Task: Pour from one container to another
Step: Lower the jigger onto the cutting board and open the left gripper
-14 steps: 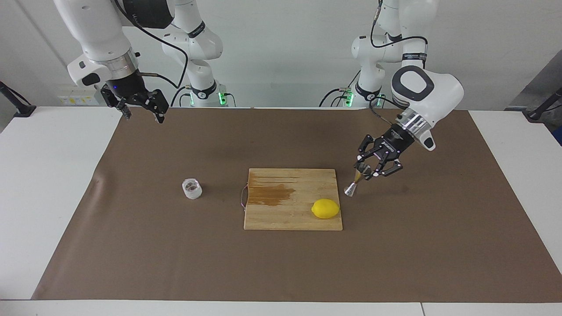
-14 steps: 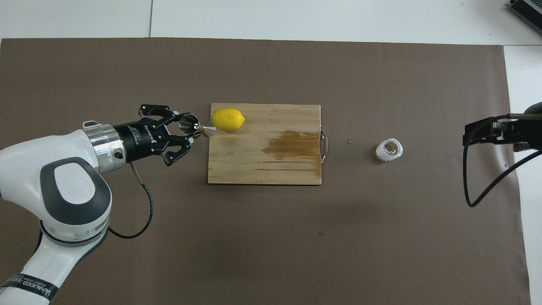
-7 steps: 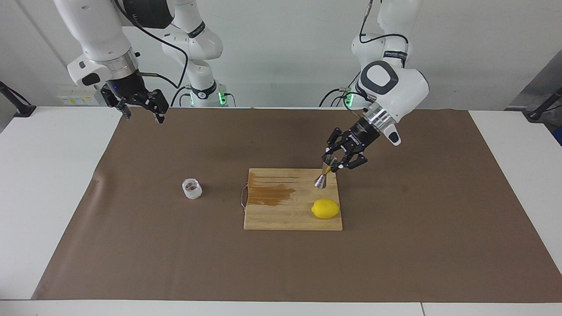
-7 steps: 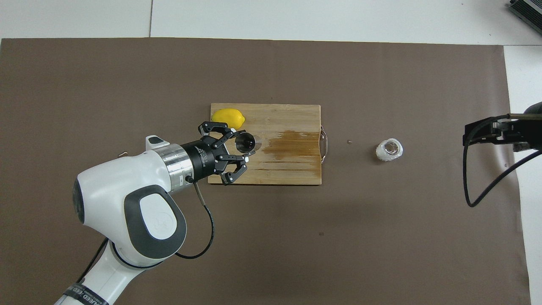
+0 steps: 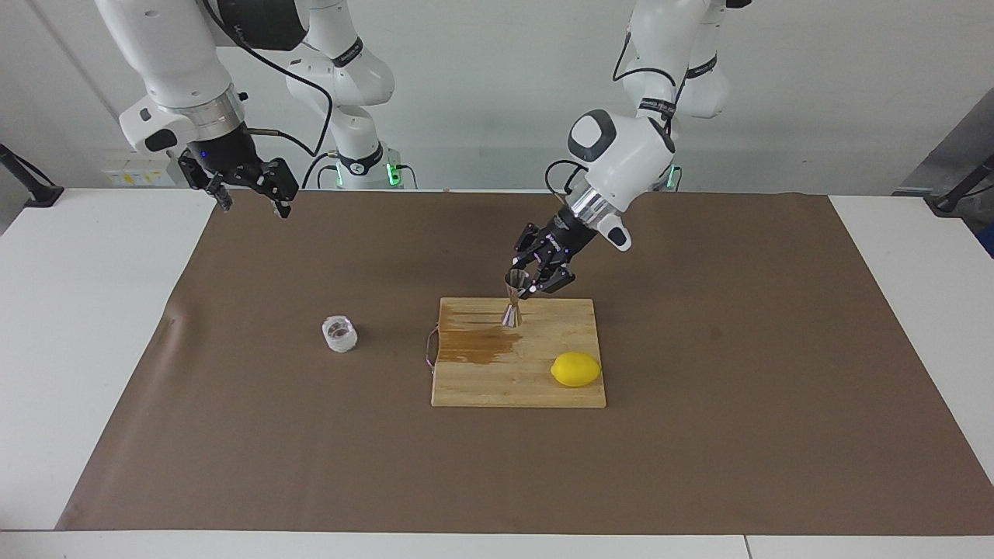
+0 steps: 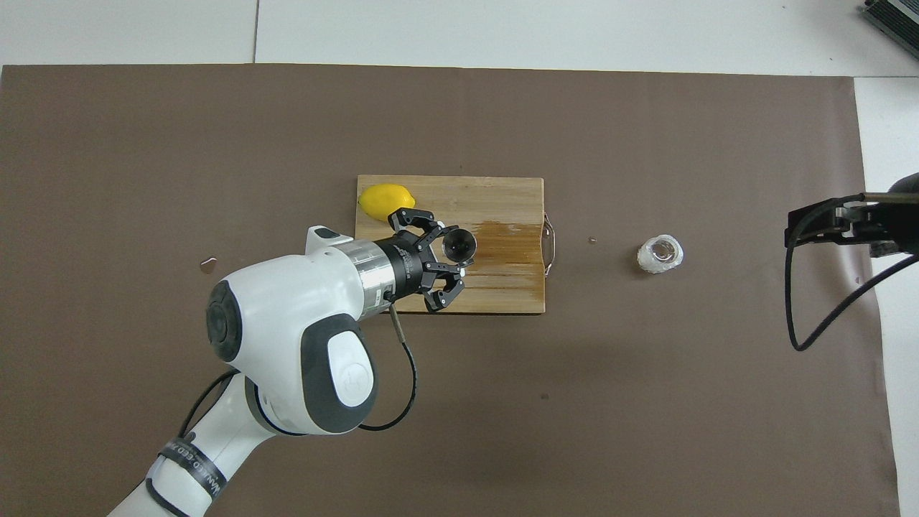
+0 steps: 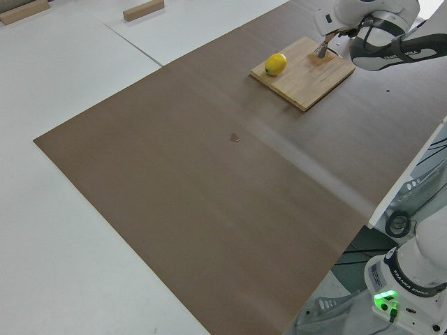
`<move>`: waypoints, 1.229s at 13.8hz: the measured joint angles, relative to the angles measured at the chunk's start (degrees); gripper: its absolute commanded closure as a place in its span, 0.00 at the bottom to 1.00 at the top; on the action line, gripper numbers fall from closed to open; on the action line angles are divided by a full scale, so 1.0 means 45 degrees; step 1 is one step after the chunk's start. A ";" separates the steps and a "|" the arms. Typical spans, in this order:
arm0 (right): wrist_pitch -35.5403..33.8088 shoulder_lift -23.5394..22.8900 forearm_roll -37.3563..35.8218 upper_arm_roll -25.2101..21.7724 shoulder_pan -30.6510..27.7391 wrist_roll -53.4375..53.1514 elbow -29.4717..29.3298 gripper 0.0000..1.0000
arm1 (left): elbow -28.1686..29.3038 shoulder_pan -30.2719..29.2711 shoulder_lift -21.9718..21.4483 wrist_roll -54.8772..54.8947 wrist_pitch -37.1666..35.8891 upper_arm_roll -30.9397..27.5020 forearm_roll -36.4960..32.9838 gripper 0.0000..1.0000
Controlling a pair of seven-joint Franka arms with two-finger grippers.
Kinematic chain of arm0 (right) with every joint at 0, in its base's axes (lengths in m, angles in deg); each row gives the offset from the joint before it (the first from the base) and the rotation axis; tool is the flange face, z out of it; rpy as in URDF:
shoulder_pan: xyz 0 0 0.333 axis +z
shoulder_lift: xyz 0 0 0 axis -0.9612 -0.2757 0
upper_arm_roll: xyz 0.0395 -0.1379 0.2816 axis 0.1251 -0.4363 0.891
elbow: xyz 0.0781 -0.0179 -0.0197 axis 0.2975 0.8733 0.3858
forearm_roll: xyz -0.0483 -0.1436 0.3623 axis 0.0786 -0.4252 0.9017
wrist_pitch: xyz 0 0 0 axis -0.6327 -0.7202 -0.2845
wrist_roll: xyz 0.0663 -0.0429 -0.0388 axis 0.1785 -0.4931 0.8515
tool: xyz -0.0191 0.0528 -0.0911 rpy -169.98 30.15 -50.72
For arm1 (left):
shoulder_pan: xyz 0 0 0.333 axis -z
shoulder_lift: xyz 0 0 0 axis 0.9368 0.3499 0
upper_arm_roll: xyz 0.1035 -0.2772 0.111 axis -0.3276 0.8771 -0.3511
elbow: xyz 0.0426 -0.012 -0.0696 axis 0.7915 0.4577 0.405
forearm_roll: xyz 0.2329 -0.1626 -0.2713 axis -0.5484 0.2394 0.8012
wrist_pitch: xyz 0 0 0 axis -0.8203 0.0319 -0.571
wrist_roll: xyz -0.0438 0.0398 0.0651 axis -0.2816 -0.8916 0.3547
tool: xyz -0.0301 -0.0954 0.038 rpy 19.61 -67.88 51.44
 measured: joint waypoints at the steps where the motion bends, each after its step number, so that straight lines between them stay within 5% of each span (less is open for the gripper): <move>1: 0.0000 0.0000 0.0000 0.0000 0.0000 0.0000 0.0000 0.00 | -0.0549 0.0036 0.0459 -0.1148 0.0012 0.0000 -0.0993 1.00; 7: 0.0000 0.0000 0.0000 0.0000 0.0000 0.0000 0.0000 0.00 | -0.1448 0.0497 0.1915 -0.3112 0.1015 0.0050 -0.1907 1.00; 13: 0.0000 0.0000 0.0000 0.0000 0.0000 0.0000 0.0000 0.00 | -0.1288 0.1058 0.2147 -0.3694 0.1238 0.0091 -0.1907 1.00; 17: 0.0000 0.0000 0.0000 0.0000 0.0000 0.0000 0.0000 0.00 | -0.0870 0.1352 0.2148 -0.3687 0.2185 0.0099 -0.1907 0.80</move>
